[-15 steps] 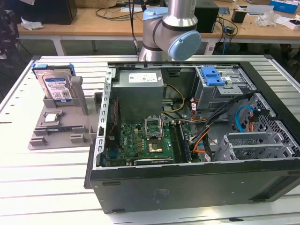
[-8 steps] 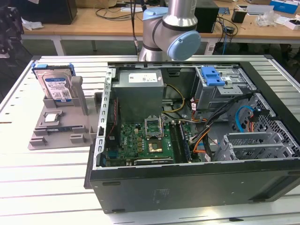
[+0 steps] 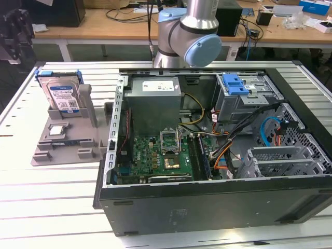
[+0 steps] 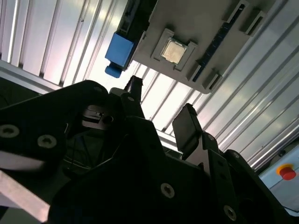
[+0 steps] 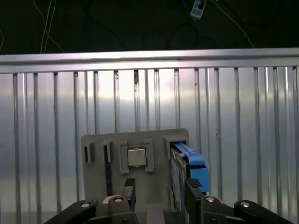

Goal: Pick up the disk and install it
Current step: 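Pick up the disk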

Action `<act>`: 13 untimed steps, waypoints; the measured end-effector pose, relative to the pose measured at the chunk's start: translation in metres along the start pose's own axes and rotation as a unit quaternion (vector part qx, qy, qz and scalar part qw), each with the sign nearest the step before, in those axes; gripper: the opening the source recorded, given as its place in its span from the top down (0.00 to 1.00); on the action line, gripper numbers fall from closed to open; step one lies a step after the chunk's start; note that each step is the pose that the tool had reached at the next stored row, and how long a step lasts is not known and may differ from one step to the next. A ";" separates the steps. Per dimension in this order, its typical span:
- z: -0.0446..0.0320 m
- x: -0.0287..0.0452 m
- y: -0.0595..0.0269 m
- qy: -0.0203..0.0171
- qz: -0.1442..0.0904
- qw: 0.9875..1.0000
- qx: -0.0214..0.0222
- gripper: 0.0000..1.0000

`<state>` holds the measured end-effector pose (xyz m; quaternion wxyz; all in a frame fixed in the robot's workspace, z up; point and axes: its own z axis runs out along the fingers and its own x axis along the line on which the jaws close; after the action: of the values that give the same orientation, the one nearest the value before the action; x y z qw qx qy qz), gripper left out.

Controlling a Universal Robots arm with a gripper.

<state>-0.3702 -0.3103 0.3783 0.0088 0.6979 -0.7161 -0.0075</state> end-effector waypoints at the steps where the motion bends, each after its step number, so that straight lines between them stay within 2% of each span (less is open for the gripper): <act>1: 0.0017 -0.0014 -0.0015 0.000 -0.001 1.000 0.000 0.46; 3: 0.0082 -0.0079 -0.0074 0.000 -0.004 1.000 0.000 0.46; 13: 0.0175 -0.0231 -0.0153 0.000 -0.014 1.000 0.000 0.46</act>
<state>-0.3547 -0.2876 0.3604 0.0090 0.7079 -0.7062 -0.0074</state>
